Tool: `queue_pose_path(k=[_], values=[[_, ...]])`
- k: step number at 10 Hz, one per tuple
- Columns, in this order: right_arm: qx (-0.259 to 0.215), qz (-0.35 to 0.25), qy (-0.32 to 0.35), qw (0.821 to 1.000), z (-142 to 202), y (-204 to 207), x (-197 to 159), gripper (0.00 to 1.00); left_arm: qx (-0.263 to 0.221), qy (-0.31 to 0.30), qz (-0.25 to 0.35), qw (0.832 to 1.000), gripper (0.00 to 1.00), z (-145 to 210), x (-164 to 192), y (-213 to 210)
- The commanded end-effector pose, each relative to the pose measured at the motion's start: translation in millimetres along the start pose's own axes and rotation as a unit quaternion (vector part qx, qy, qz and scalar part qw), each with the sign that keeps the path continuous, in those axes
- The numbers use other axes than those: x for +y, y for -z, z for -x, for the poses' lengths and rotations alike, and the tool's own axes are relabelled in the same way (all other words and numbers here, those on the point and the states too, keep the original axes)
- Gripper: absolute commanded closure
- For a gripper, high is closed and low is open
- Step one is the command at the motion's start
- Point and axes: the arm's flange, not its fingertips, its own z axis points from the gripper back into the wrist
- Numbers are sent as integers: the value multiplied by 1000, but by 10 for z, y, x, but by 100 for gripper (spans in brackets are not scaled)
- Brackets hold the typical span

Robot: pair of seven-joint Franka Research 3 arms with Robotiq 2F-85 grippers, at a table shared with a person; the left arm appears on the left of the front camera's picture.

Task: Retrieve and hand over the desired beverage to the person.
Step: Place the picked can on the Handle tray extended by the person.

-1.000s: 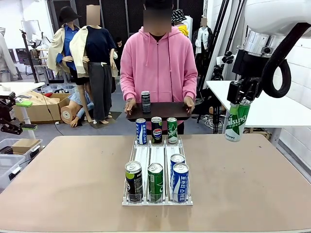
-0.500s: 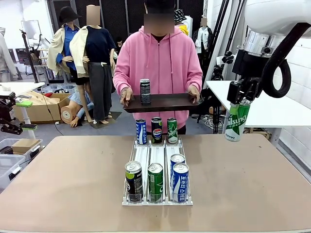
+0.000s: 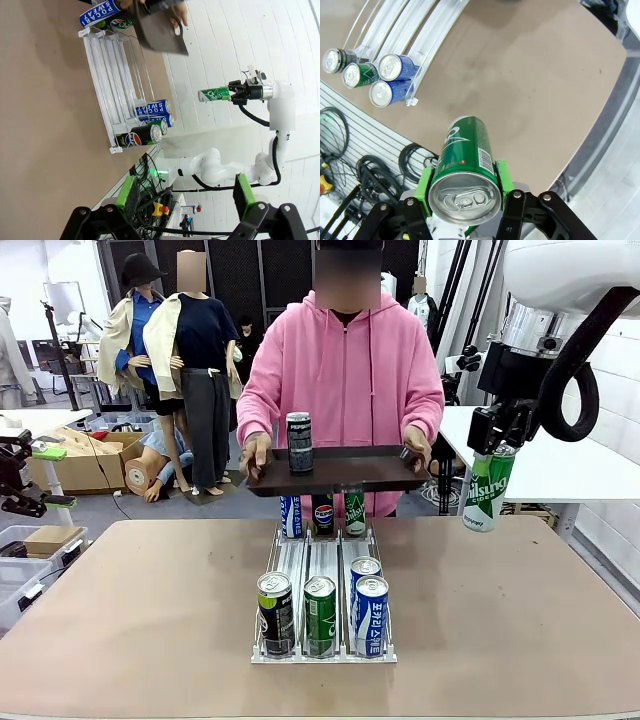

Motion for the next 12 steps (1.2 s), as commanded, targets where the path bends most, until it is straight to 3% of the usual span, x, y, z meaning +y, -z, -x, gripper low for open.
queue_pose_path(k=[1,8,12], values=[[-3,1,3,1000,-7,-27,-5,77,-3,2,-1,1000,0,24,-24,2],[-7,-6,1,1000,-60,-99,148,77,-3,2,-1,1000,0,24,-24,2],[-2,4,-32,999,-445,-278,427,77,-3,2,-1,1000,0,24,-24,2]])
